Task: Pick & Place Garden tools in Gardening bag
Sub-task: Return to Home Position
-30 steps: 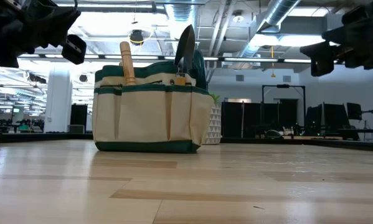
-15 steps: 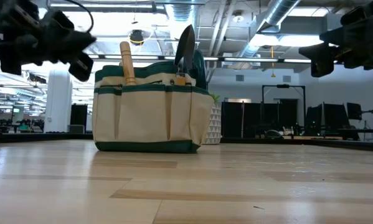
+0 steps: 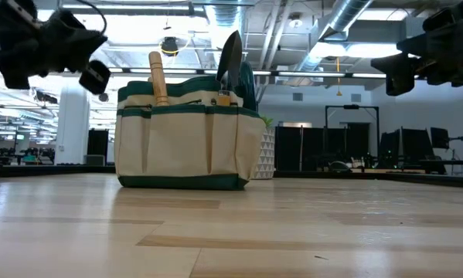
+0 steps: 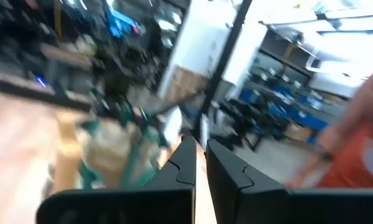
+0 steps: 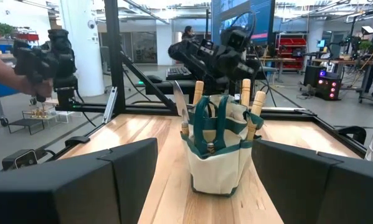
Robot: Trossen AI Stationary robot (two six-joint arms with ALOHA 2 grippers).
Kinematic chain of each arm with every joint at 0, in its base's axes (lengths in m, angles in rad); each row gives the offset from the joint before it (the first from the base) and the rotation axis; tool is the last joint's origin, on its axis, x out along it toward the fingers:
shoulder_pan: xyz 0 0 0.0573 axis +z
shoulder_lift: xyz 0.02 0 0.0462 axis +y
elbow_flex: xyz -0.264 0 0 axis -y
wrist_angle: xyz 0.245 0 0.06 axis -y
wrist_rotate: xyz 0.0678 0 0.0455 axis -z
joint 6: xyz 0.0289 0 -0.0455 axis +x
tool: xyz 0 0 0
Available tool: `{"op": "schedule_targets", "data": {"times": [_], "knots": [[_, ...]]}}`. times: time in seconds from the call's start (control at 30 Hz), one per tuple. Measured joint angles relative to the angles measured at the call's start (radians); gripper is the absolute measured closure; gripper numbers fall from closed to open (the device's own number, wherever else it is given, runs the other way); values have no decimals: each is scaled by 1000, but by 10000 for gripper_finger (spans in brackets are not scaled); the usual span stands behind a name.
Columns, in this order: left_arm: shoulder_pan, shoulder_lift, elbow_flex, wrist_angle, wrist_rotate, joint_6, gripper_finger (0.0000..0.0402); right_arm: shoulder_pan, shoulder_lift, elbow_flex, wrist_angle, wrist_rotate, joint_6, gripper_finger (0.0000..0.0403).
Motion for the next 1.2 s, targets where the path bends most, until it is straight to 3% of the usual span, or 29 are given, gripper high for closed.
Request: {"op": "schedule_targets", "data": {"times": [0.23, 0.37, 0.6, 0.77, 0.93, 1.2], "knots": [[-68, -115, 0, 6, -183, -22, 397, 0, 0, 0, 0, 0, 0, 149], [-173, -185, 0, 7, -166, -111, 397, 0, 0, 0, 0, 0, 0, 149], [-335, -413, 0, 11, -190, -177, 397, 0, 0, 0, 0, 0, 0, 149], [-372, -412, -1, -22, -188, -183, 397, 0, 0, 0, 0, 0, 0, 149], [-384, -407, -1, -43, -252, -60, 397, 0, 0, 0, 0, 0, 0, 149], [-384, -350, -1, -46, -242, -11, 397, 0, 0, 0, 0, 0, 0, 149]]}}
